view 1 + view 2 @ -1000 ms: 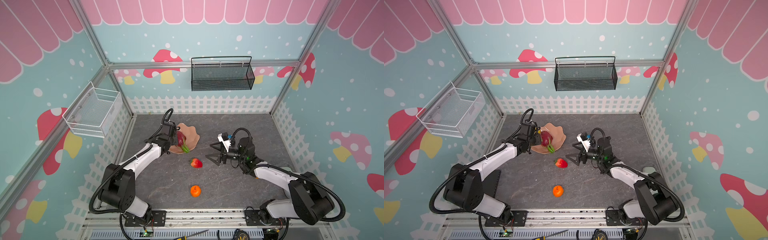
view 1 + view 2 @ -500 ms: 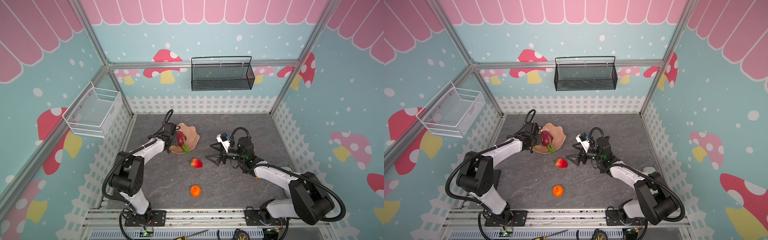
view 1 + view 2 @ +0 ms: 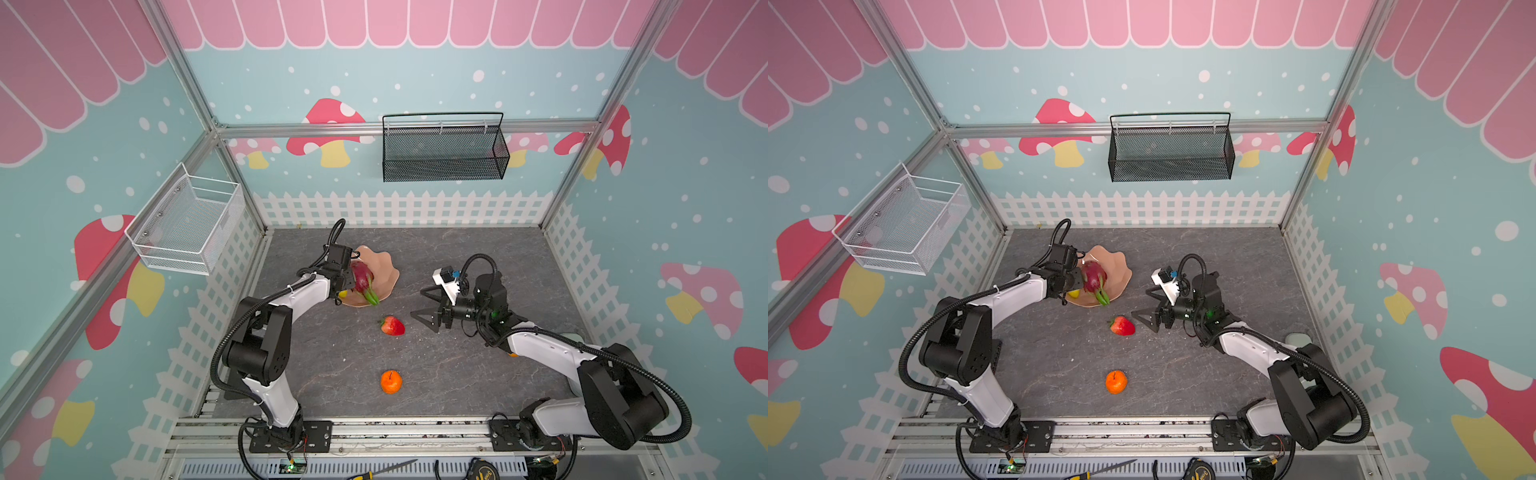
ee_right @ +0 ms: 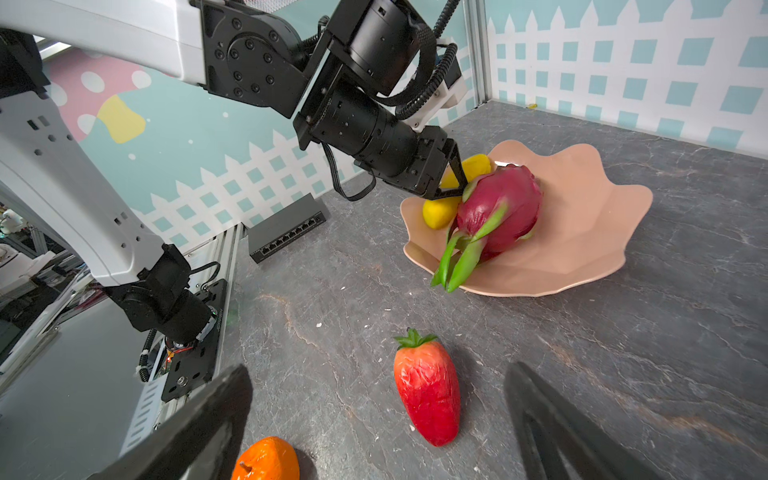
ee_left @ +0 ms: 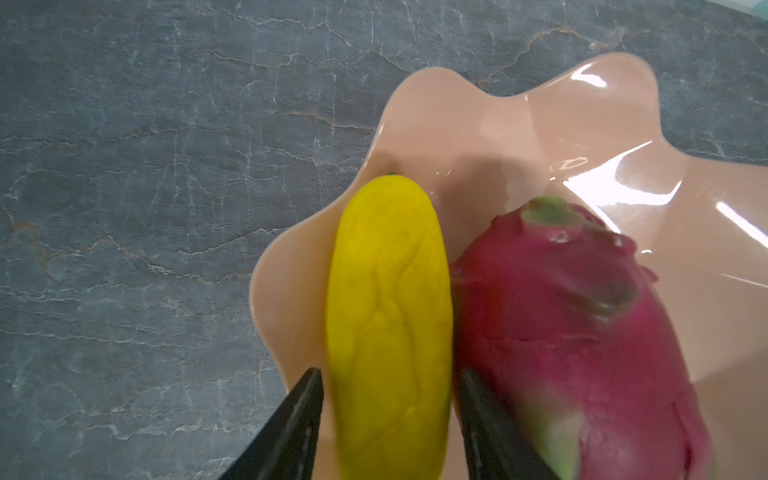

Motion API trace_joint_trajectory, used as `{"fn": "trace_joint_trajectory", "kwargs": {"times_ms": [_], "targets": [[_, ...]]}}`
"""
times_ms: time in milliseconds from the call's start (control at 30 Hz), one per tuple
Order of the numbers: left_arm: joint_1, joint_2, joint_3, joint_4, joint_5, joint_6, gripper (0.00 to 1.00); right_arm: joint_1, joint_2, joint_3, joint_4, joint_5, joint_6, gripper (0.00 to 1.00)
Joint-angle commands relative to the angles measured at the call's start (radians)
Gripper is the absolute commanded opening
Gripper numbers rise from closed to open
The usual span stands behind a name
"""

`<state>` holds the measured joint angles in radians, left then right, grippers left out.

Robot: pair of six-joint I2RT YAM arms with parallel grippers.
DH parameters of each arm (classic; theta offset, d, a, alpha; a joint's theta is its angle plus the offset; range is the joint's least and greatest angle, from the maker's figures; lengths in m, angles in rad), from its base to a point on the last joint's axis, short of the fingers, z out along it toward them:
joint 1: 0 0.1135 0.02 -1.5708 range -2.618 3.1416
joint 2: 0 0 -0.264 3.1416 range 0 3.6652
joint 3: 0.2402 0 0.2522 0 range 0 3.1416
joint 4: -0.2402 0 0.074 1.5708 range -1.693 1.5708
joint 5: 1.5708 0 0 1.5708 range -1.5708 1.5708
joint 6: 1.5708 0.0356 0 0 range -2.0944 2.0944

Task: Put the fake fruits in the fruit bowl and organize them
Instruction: 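Place the yellow fruit in the bowl beside the dragon fruit with the left gripper, then withdraw the left gripper while the right gripper grasps the orange-yellow fruit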

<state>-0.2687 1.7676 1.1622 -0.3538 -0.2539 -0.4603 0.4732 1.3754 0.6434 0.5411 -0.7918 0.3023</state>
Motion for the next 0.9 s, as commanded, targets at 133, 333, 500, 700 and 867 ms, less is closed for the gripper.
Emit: {"fn": "trace_joint_trajectory", "kwargs": {"times_ms": [133,333,500,700,867], "targets": [[0.007,-0.072,0.004,0.001,0.003,-0.005,0.61,0.002,0.004,0.043,-0.050,0.068,-0.026,0.98],[-0.027,-0.254,-0.071,0.005,0.018,0.009,0.63,-0.077,-0.058,0.015,-0.106,0.219,-0.006,0.98],[-0.190,-0.464,-0.166,-0.003,0.130,0.137,0.76,-0.286,-0.099,0.010,-0.378,0.491,0.098,0.99],[-0.511,-0.610,-0.339,0.127,0.351,0.235,0.84,-0.288,-0.249,0.050,-0.884,0.954,0.093,0.99],[-0.660,-0.607,-0.534,0.525,0.485,0.128,1.00,-0.288,-0.166,0.168,-1.148,1.047,0.130,0.98]]}}
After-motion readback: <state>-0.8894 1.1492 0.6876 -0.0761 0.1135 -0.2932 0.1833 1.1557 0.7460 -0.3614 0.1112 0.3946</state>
